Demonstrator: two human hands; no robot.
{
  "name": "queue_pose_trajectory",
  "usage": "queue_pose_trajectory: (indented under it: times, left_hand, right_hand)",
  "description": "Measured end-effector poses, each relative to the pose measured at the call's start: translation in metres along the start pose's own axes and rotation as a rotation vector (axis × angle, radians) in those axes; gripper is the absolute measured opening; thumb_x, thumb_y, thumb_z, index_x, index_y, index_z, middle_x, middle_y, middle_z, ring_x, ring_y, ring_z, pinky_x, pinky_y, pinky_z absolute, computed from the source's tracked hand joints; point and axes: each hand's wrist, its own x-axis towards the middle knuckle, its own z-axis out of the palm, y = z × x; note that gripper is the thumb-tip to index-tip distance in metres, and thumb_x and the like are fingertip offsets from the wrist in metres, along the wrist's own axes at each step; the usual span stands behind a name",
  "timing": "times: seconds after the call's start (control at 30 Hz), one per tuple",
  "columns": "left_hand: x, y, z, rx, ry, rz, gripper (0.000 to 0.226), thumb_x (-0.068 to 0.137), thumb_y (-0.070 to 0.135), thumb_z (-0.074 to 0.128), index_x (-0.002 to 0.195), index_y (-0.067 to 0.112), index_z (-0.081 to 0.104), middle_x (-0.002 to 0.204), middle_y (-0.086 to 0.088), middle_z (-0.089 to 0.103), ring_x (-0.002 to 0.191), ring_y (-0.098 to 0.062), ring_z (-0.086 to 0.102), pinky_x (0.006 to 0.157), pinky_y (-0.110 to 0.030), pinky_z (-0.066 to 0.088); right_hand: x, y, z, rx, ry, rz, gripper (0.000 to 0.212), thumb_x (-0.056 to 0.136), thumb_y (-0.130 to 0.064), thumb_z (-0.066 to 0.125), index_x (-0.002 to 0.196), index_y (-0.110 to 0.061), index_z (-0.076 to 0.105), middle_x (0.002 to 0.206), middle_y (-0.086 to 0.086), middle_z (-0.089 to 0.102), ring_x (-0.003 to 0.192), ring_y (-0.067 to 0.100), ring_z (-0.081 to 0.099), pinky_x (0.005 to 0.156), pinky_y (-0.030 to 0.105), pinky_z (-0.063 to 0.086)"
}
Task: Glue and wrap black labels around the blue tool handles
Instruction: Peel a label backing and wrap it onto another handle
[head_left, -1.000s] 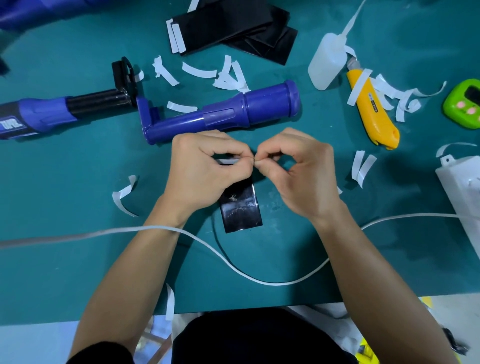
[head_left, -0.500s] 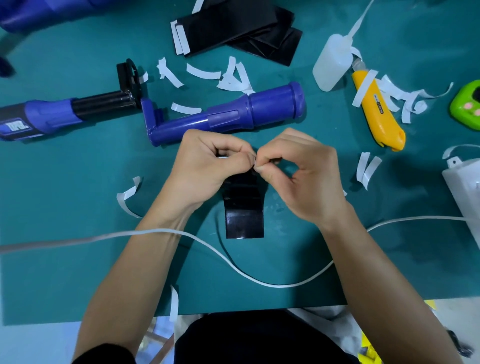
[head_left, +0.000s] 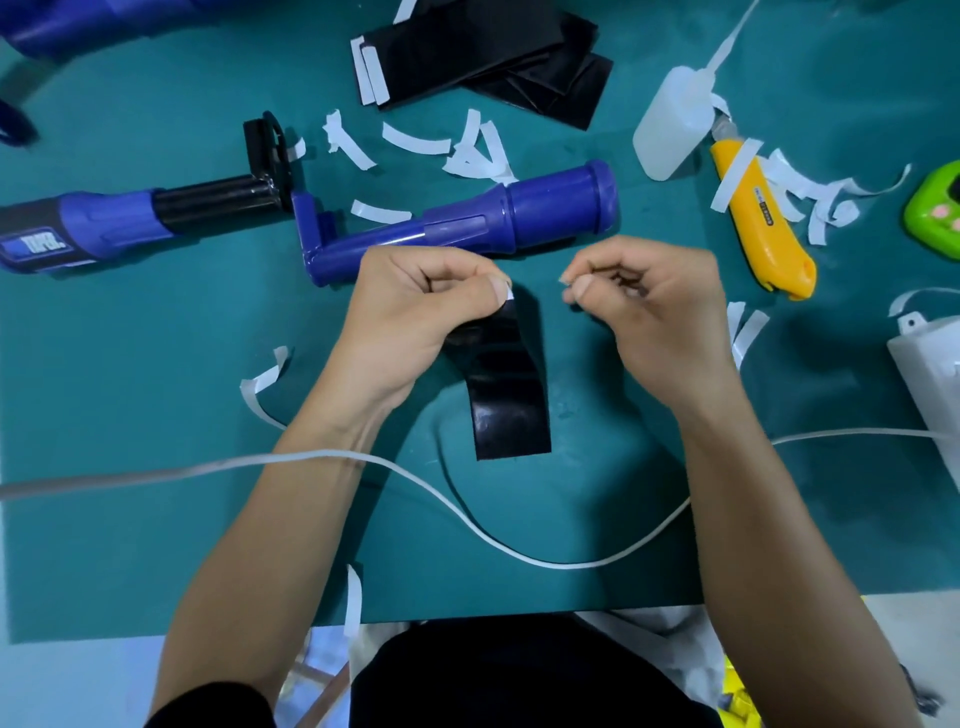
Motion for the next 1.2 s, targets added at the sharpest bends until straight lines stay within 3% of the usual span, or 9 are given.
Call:
queue_pose_trajectory:
  times: [0.07, 0.2, 0.33, 0.47, 0.63, 0.73, 0.9, 0.97, 1.2]
  left_hand:
    - [0.001, -0.002, 0.001, 0.025, 0.008, 0.011, 0.01, 0.073, 0.021, 0.079, 0.072, 0.029, 0.083, 0.072, 0.007, 0.077, 0.065, -0.002, 0.065, 0.069, -0.016, 0.052]
    - [0.003, -0.004, 0.001, 0.065, 0.029, 0.032, 0.012, 0.074, 0.023, 0.079, 0.072, 0.034, 0.083, 0.074, 0.007, 0.077, 0.066, -0.003, 0.064, 0.07, -0.017, 0.052]
    - [0.004, -0.008, 0.001, 0.107, 0.038, 0.039, 0.011, 0.075, 0.025, 0.078, 0.073, 0.035, 0.083, 0.076, 0.006, 0.078, 0.069, -0.007, 0.065, 0.072, -0.02, 0.053]
    - [0.005, -0.011, 0.003, 0.132, 0.048, 0.037, 0.008, 0.074, 0.027, 0.079, 0.072, 0.034, 0.083, 0.076, 0.006, 0.078, 0.073, -0.017, 0.062, 0.073, -0.027, 0.052]
    - [0.006, -0.015, 0.005, 0.148, 0.045, 0.043, 0.019, 0.078, 0.015, 0.079, 0.072, 0.033, 0.083, 0.072, 0.007, 0.076, 0.07, -0.015, 0.058, 0.069, -0.023, 0.049]
    - [0.005, -0.017, 0.005, 0.157, 0.04, 0.046, 0.018, 0.078, 0.015, 0.079, 0.072, 0.031, 0.083, 0.072, 0.005, 0.076, 0.07, -0.016, 0.058, 0.069, -0.025, 0.049]
    - [0.005, -0.017, 0.003, 0.163, 0.04, 0.058, 0.02, 0.08, 0.012, 0.079, 0.072, 0.031, 0.083, 0.073, 0.003, 0.075, 0.07, -0.017, 0.057, 0.069, -0.027, 0.048]
    - [0.006, -0.018, 0.004, 0.174, 0.035, 0.06, 0.021, 0.08, 0.011, 0.079, 0.072, 0.03, 0.083, 0.073, 0.002, 0.075, 0.069, -0.014, 0.056, 0.068, -0.025, 0.047]
    - [0.007, -0.022, 0.006, 0.221, 0.019, 0.056, 0.02, 0.082, 0.007, 0.079, 0.075, 0.025, 0.08, 0.069, 0.012, 0.074, 0.061, 0.001, 0.057, 0.064, -0.015, 0.046]
  right_hand:
    - [0.003, 0.004, -0.006, -0.143, 0.01, 0.108, 0.027, 0.087, -0.007, 0.068, 0.074, -0.031, 0.07, 0.072, -0.004, 0.068, 0.064, 0.016, 0.057, 0.064, 0.025, 0.045]
    - [0.002, 0.002, -0.027, -0.298, -0.017, 0.174, 0.014, 0.085, -0.02, 0.074, 0.073, -0.022, 0.066, 0.058, -0.014, 0.057, 0.052, 0.006, 0.046, 0.054, 0.011, 0.032]
    - [-0.009, -0.002, -0.057, -0.365, -0.107, 0.184, 0.024, 0.086, -0.01, 0.076, 0.067, -0.02, 0.066, 0.052, -0.013, 0.055, 0.047, 0.006, 0.046, 0.05, 0.01, 0.034]
    - [-0.025, 0.0, -0.068, -0.572, -0.178, 0.209, 0.021, 0.087, -0.015, 0.078, 0.069, -0.023, 0.07, 0.058, -0.009, 0.065, 0.059, 0.013, 0.059, 0.058, 0.025, 0.047]
    - [-0.036, 0.012, -0.053, -0.765, 0.05, 0.234, 0.024, 0.095, -0.023, 0.071, 0.072, -0.02, 0.064, 0.059, -0.01, 0.059, 0.066, 0.031, 0.059, 0.062, 0.037, 0.047]
    - [-0.036, 0.019, -0.052, -0.735, 0.132, 0.241, 0.025, 0.092, -0.02, 0.072, 0.069, -0.017, 0.063, 0.055, -0.008, 0.056, 0.063, 0.031, 0.056, 0.06, 0.033, 0.04]
    - [-0.032, 0.019, -0.054, -0.554, 0.257, 0.356, 0.021, 0.078, -0.026, 0.083, 0.067, -0.02, 0.065, 0.051, -0.012, 0.058, 0.056, 0.019, 0.059, 0.059, 0.033, 0.055]
    - [-0.028, 0.021, -0.058, -0.552, 0.3, 0.399, 0.031, 0.07, -0.035, 0.089, 0.07, -0.022, 0.061, 0.054, -0.015, 0.059, 0.053, 0.011, 0.055, 0.055, 0.025, 0.046]
    - [-0.025, 0.03, -0.067, -0.544, 0.238, 0.374, 0.042, 0.069, -0.039, 0.093, 0.08, -0.025, 0.054, 0.063, -0.005, 0.061, 0.056, 0.012, 0.054, 0.054, 0.022, 0.046]
